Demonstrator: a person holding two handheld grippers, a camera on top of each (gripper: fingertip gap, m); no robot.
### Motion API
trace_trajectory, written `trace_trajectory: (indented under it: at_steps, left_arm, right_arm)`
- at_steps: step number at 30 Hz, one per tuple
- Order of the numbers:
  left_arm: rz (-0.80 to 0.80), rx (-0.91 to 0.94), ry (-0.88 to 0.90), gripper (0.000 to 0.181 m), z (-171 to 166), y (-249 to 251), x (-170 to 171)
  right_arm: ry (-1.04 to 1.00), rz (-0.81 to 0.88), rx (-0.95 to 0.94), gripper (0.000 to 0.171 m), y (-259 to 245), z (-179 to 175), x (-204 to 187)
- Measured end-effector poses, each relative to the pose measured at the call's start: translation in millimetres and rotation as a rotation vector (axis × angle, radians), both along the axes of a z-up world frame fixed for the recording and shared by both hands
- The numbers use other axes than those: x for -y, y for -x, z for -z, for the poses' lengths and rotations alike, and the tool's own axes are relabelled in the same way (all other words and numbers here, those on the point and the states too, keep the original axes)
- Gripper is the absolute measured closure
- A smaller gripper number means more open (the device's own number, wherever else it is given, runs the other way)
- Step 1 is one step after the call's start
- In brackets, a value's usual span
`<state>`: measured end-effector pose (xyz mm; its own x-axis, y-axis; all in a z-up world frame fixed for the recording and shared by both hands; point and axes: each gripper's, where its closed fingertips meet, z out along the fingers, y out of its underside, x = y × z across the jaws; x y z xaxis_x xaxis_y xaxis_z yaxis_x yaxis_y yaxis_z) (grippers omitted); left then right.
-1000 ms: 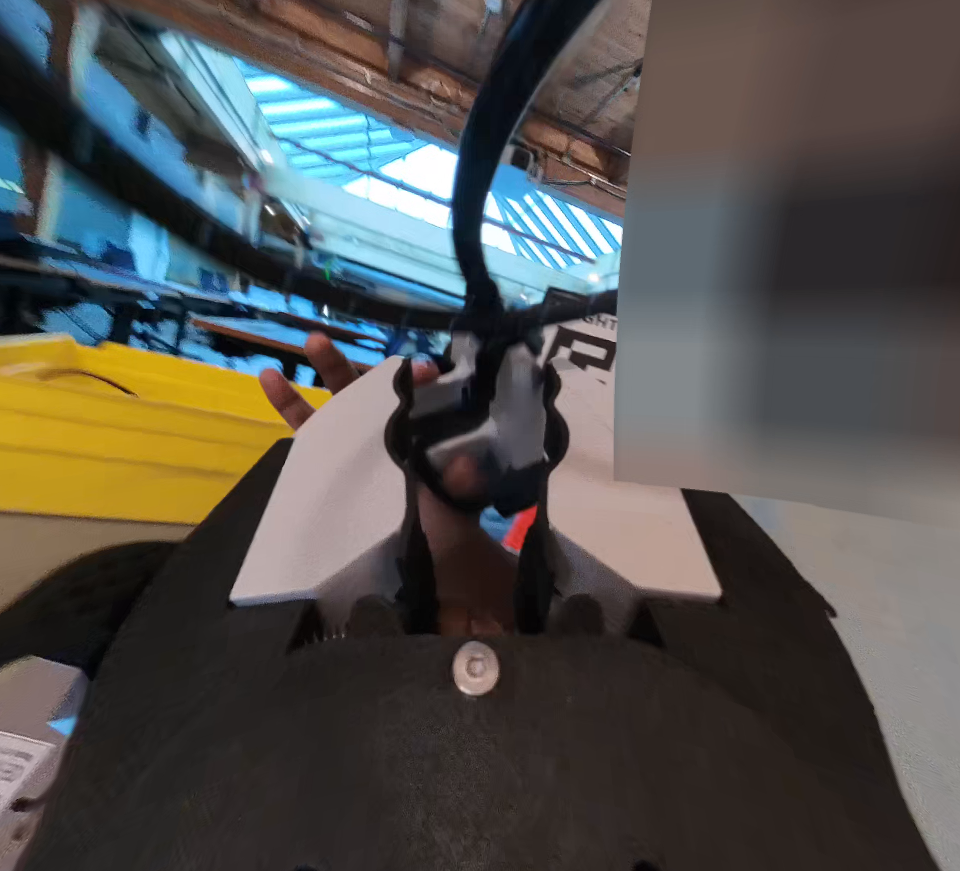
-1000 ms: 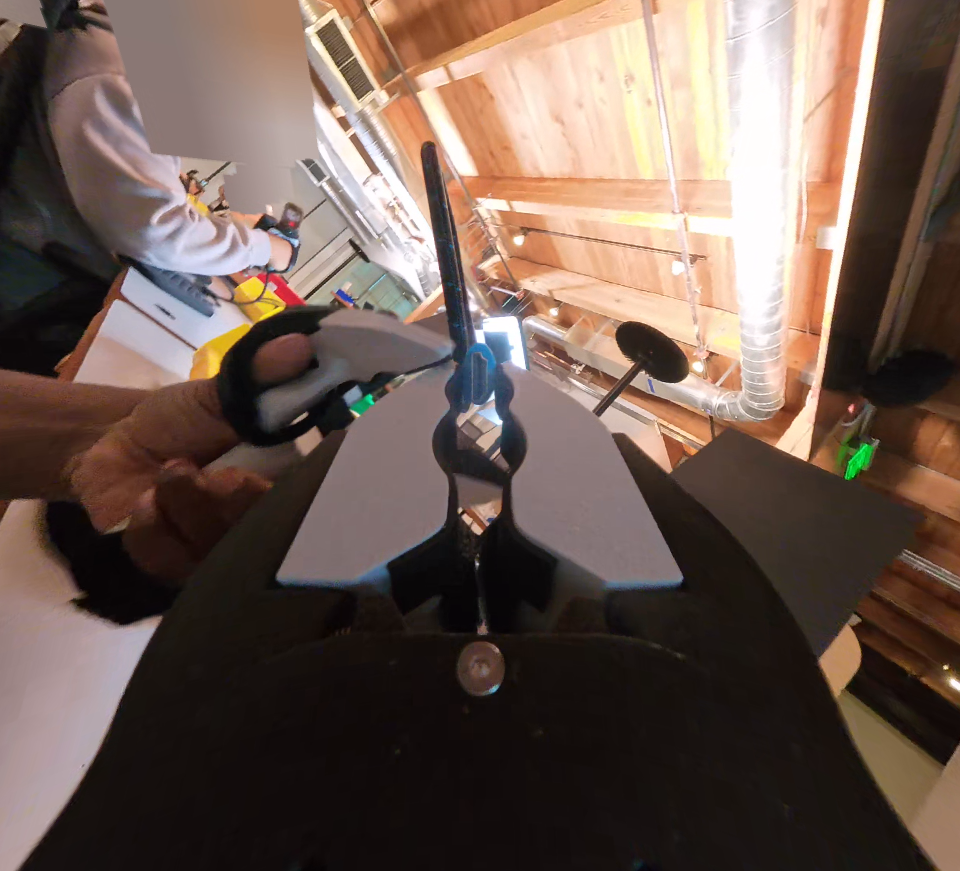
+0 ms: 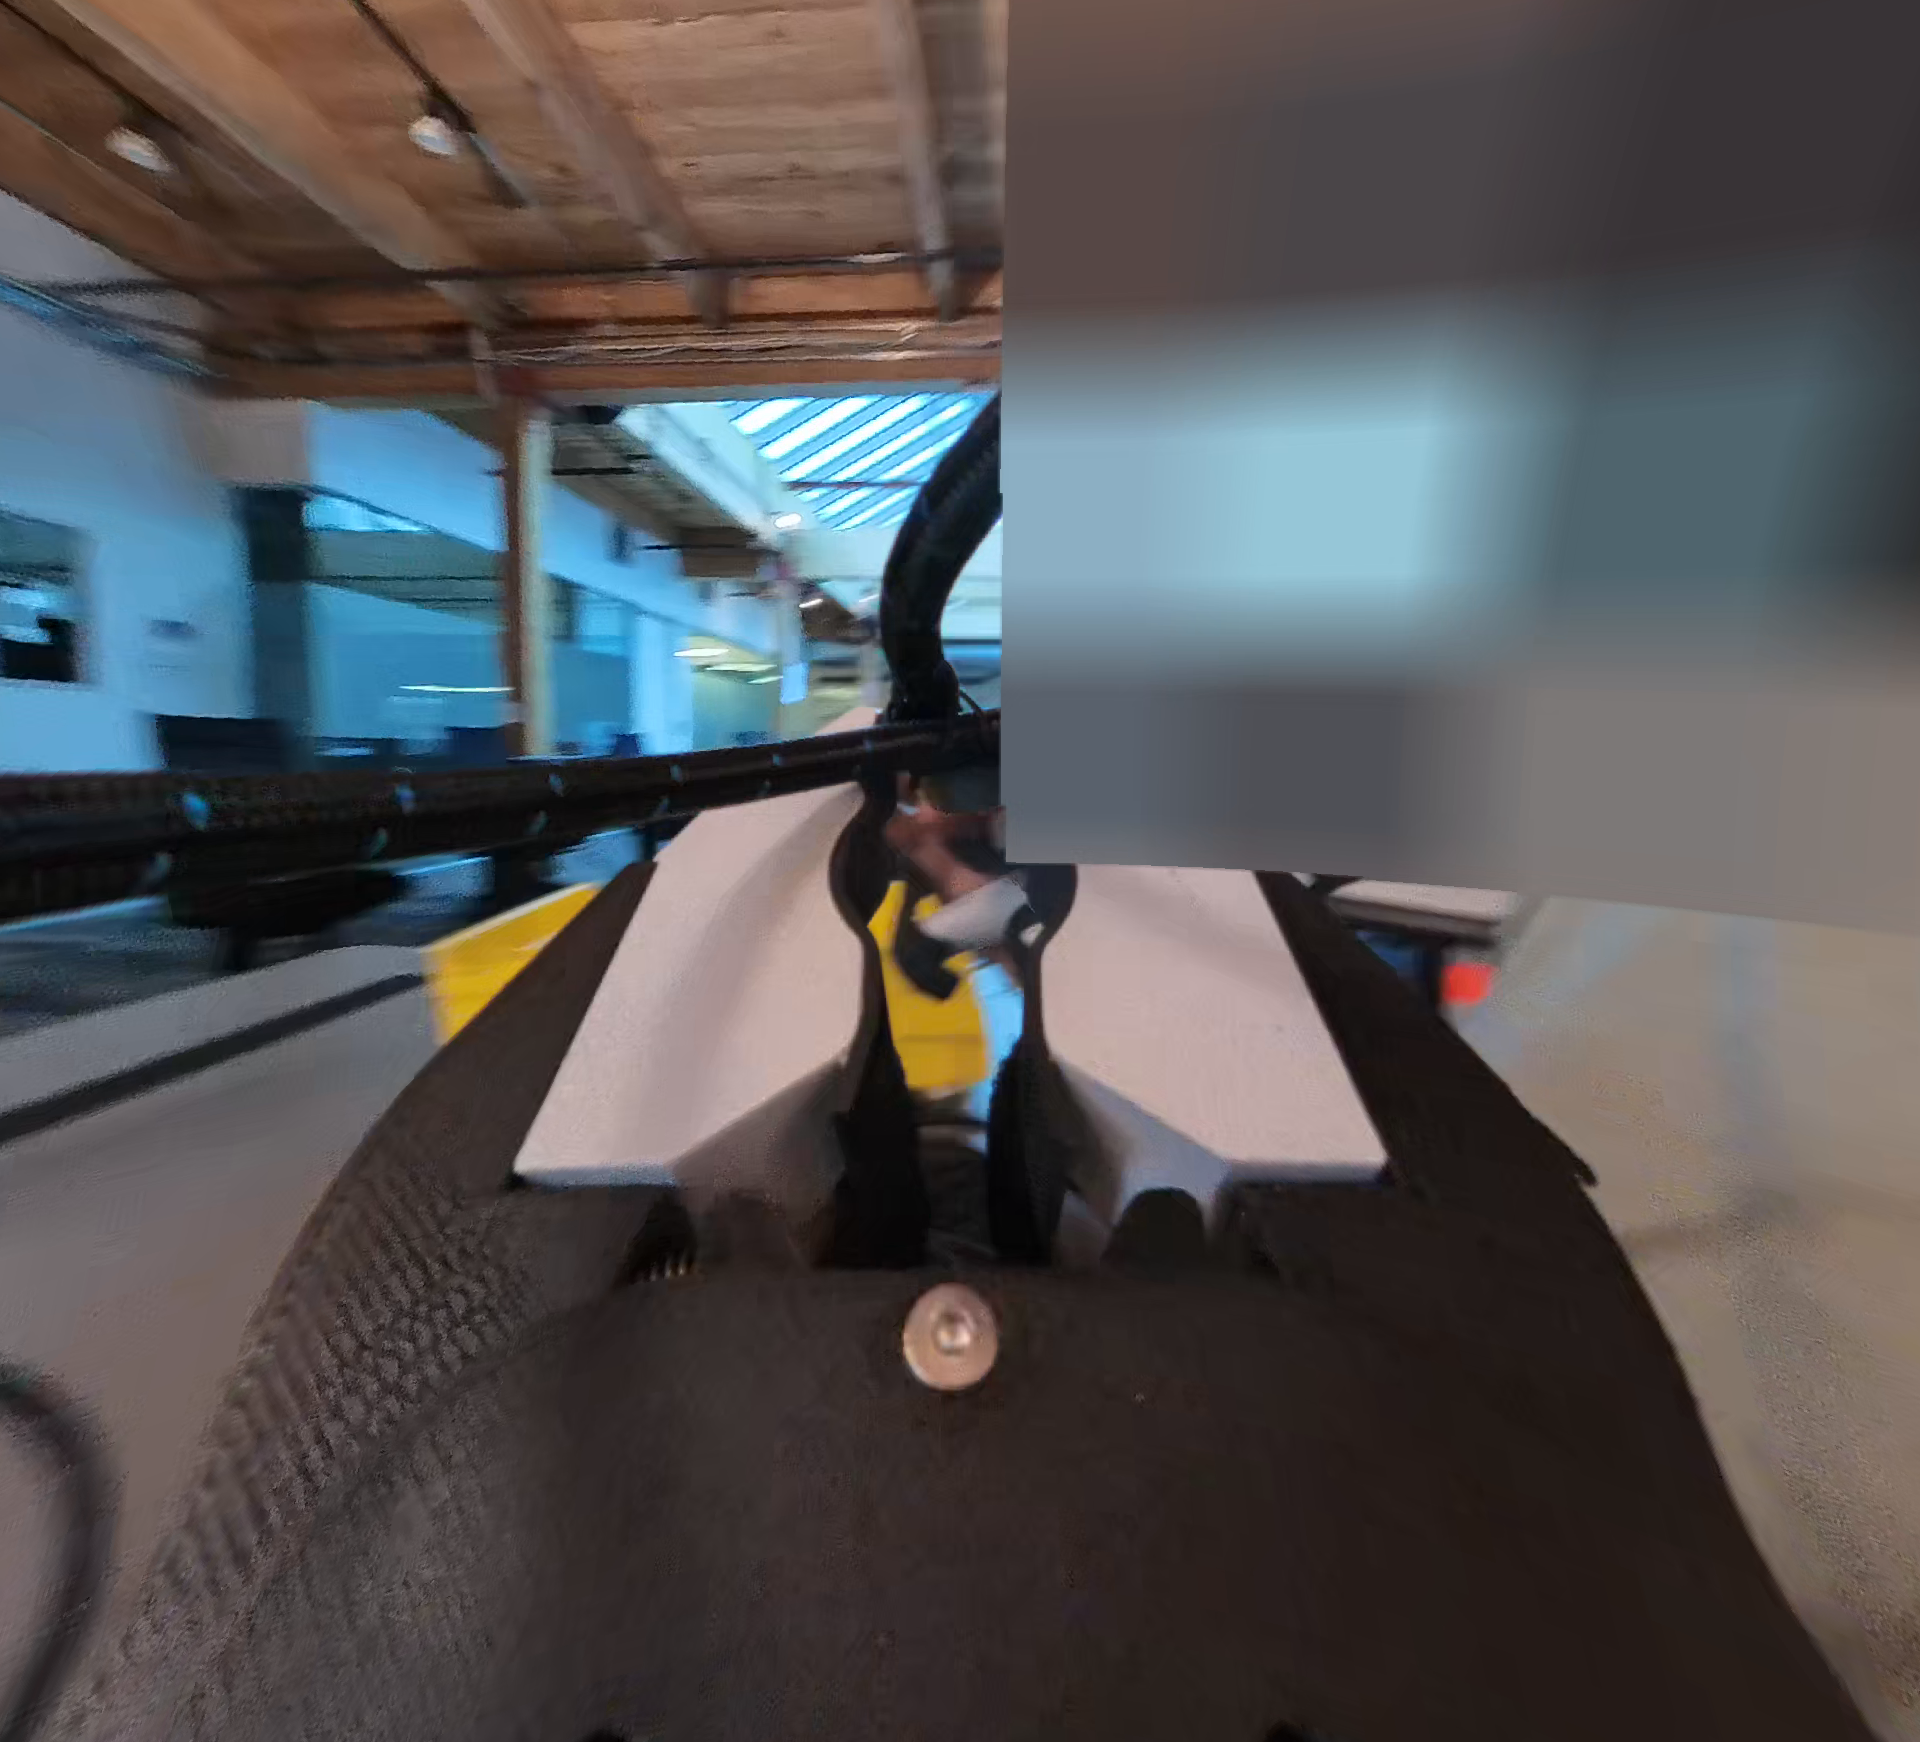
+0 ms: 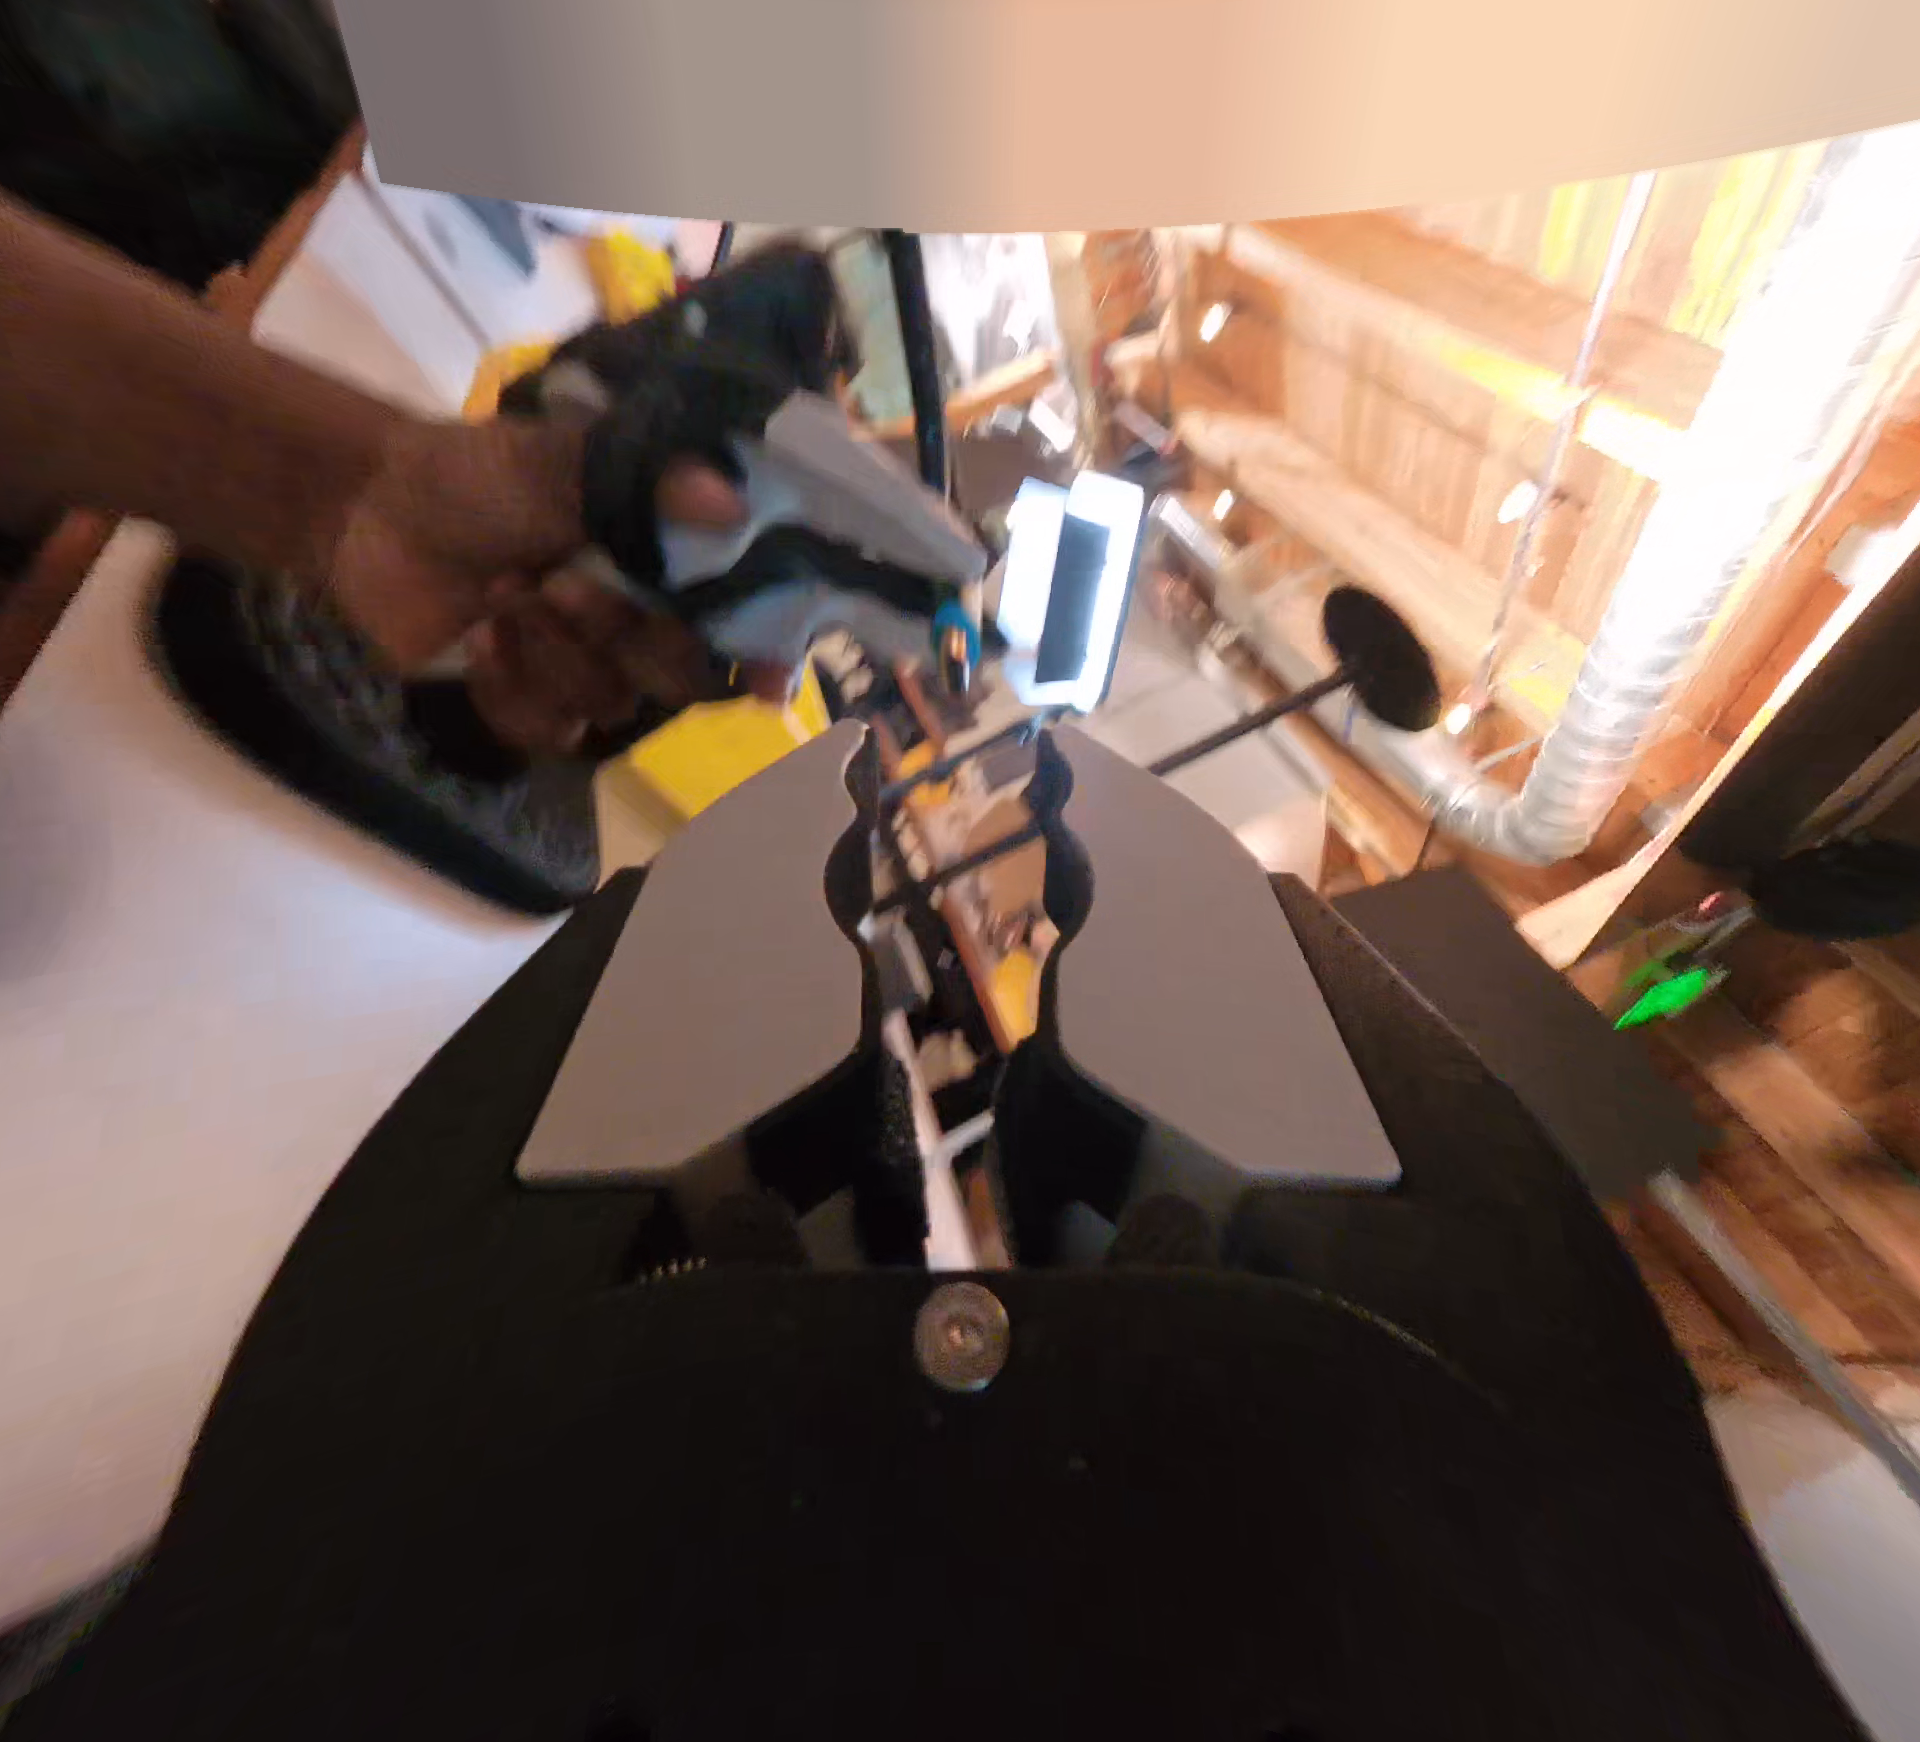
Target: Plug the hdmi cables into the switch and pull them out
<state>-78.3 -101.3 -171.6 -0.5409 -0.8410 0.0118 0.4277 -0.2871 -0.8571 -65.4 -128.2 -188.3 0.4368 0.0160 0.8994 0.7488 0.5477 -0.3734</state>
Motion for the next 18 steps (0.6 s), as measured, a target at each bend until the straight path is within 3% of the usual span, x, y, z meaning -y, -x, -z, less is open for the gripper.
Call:
trace_trajectory:
  at_steps: [1, 6, 9, 11, 17, 18]
  left_arm:
    - [-0.077, -0.015, -0.048, 0.160, 1, 0, -9]
    - [-0.245, -0.081, -0.163, 0.159, 11, 6, -39]
    - [-0.324, -0.104, -0.199, 0.159, 17, 1, -50]
    - [-0.358, -0.120, -0.232, 0.159, 23, -4, -52]
    - [-0.320, -0.097, -0.229, 0.159, 30, -8, -49]
    - [-0.304, -0.090, -0.222, 0.159, 30, -7, -48]
  right_arm:
    - [0.088, 0.033, 0.002, 0.142, -10, 9, -6]
    - [0.767, 0.033, -0.149, 0.113, -65, 78, -13]
    - [0.885, 0.253, -0.109, 0.120, -109, 100, -29]
    - [1.057, 0.274, -0.092, 0.113, -110, 121, -33]
    - [1.374, 0.369, -0.014, 0.114, -112, 188, -62]
    - [1.379, 0.363, -0.070, 0.119, -109, 190, -69]
